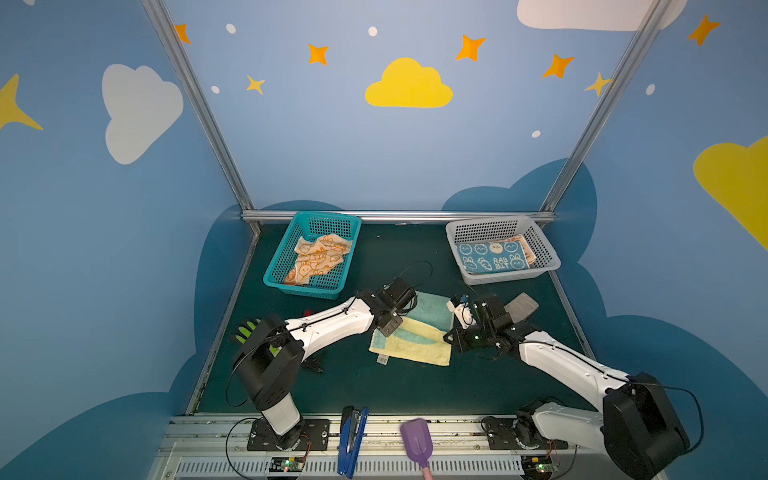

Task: Fold and stack the towels
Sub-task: 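Grasp the towel's far edge with both grippers and fold it toward the robot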

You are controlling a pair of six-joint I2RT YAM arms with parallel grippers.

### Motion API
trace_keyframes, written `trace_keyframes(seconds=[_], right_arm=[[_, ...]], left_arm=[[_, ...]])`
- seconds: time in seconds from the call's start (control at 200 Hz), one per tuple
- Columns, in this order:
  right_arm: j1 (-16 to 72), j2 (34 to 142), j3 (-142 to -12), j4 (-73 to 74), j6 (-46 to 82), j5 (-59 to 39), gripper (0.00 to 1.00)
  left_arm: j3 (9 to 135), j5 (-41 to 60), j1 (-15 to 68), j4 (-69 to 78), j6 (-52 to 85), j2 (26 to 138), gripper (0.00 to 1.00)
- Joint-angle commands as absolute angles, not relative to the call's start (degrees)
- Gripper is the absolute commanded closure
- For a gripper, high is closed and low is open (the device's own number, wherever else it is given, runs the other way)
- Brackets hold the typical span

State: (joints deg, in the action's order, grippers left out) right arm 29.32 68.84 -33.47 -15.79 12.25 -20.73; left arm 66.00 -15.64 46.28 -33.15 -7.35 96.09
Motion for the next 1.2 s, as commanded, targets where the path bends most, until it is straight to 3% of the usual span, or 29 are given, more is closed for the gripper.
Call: trace_keyframes(seconds=[0.0,0.31,0.461,0.556,0.661,0.966,1.051,1.196], right_arm=[[29.8,68.1,-32.0,-16.4,14.7,-19.6,1.0],[33.4,70.5,-32.6,-18.0,18.4,-19.6,0.99],[35.2,70.6,-32.5,-21.0,21.2,-18.5,0.92],[36.1,70.1,-32.3,-22.8,22.0,-18.5,0.8],[36.8,69.1,-32.3,-23.8,22.6,-18.7,0.7],[38.3,63.0,-30.6,-27.9,23.4,-21.2,0.64],[38.3,60.4,-30.2,-28.0,24.3,-18.5,0.64],[38.2,57.7,-32.1,-26.3,26.7,-12.0,0.63]], left_arm=[[64.4,-15.4,46.3,-32.3,-5.1,95.0,0.96],[63.1,-13.2,46.6,-32.0,-1.3,98.0,0.95],[61.7,-11.6,47.2,-32.7,0.0,96.9,0.85],[60.7,-11.6,47.9,-34.0,0.8,95.6,0.62],[59.4,-11.9,49.0,-34.4,1.4,93.6,0.48],[55.7,-14.6,49.1,-32.9,5.2,85.7,0.39],[53.8,-14.3,49.0,-30.5,5.8,83.4,0.34],[53.4,-14.9,47.3,-26.7,7.3,83.3,0.33]])
